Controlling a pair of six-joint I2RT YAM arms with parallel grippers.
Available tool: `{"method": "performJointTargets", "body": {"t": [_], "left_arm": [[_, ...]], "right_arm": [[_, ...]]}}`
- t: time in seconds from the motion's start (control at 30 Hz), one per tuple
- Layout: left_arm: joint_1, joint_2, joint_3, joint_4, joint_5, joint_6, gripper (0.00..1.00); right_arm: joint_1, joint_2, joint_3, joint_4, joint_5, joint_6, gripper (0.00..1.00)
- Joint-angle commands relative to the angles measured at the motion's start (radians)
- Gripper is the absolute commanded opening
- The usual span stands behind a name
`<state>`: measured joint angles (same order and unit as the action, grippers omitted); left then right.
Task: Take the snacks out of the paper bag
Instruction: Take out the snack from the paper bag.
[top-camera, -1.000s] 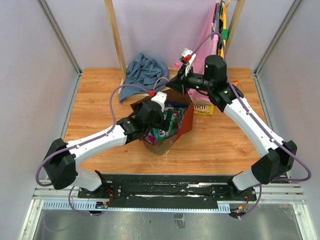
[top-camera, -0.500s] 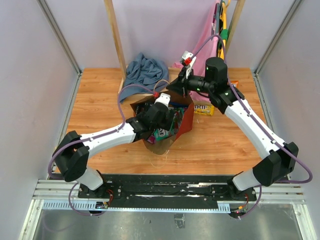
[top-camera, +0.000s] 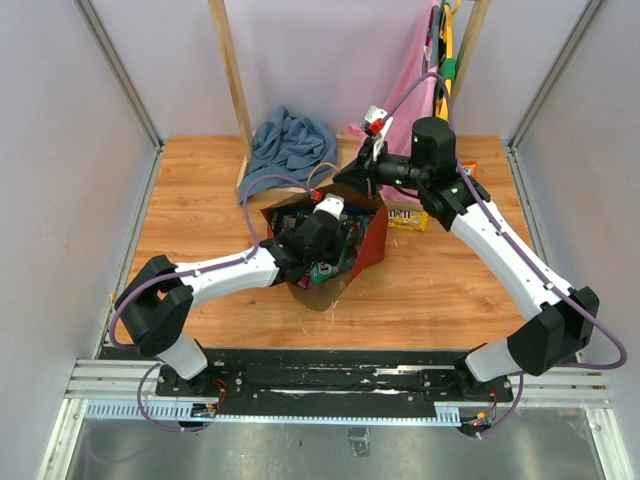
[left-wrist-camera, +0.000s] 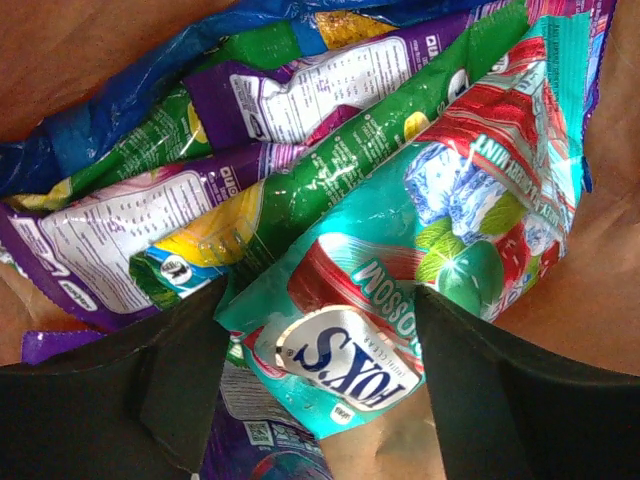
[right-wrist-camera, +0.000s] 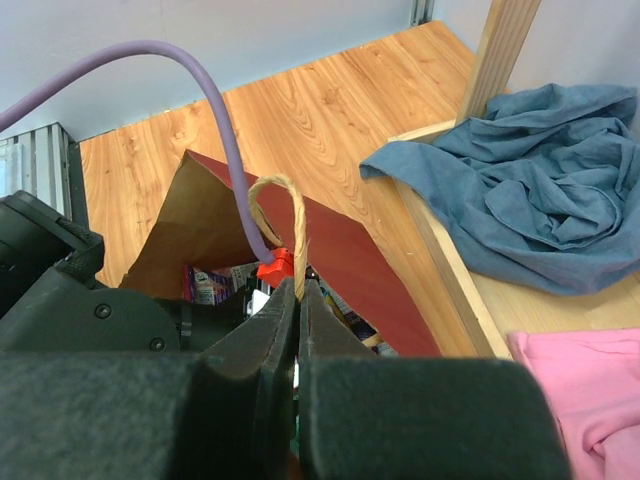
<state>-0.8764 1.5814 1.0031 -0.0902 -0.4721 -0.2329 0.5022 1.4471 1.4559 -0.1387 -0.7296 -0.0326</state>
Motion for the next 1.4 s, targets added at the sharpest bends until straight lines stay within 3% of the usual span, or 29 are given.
{"method": "performJointTargets", "body": {"t": [0.0, 0.23, 0.37, 0.53, 0.6, 0.63, 1.07, 1.37], "left_arm": [[-0.007, 0.001, -0.007, 0.015, 0.013, -0.003, 0.71], [-0.007, -0.049, -0.002, -0.011, 0.024, -0.002, 0.58], [-0.007, -0.079, -0.004, -0.031, 0.048, -0.012, 0.32], [-0.007, -0.138, -0.002, -0.075, 0.047, -0.014, 0.17], [-0.007, -0.173, 0.002, -0.099, 0.052, -0.012, 0.03], [-0.007, -0.192, 0.004, -0.106, 0.060, -0.011, 0.01], [-0.007, -0.508, 0.160, -0.280, 0.194, 0.006, 0.01], [-0.007, -0.706, 0.278, -0.268, 0.379, 0.036, 0.01]], "right_arm": [[-0.011, -0.043, -0.015, 0.020, -0.027, -0.012, 0.01], [-0.011, -0.042, -0.017, 0.019, -0.023, -0.013, 0.01], [-0.011, -0.040, -0.018, 0.018, -0.022, -0.013, 0.01], [-0.011, -0.048, -0.018, 0.008, -0.019, -0.020, 0.01], [-0.011, -0.051, -0.021, 0.009, -0.013, -0.020, 0.01], [-0.011, -0.052, -0.022, 0.012, -0.011, -0.018, 0.01], [-0.013, -0.092, -0.049, 0.017, 0.063, -0.018, 0.01], [-0.020, -0.122, -0.077, 0.008, 0.079, -0.032, 0.01]]}}
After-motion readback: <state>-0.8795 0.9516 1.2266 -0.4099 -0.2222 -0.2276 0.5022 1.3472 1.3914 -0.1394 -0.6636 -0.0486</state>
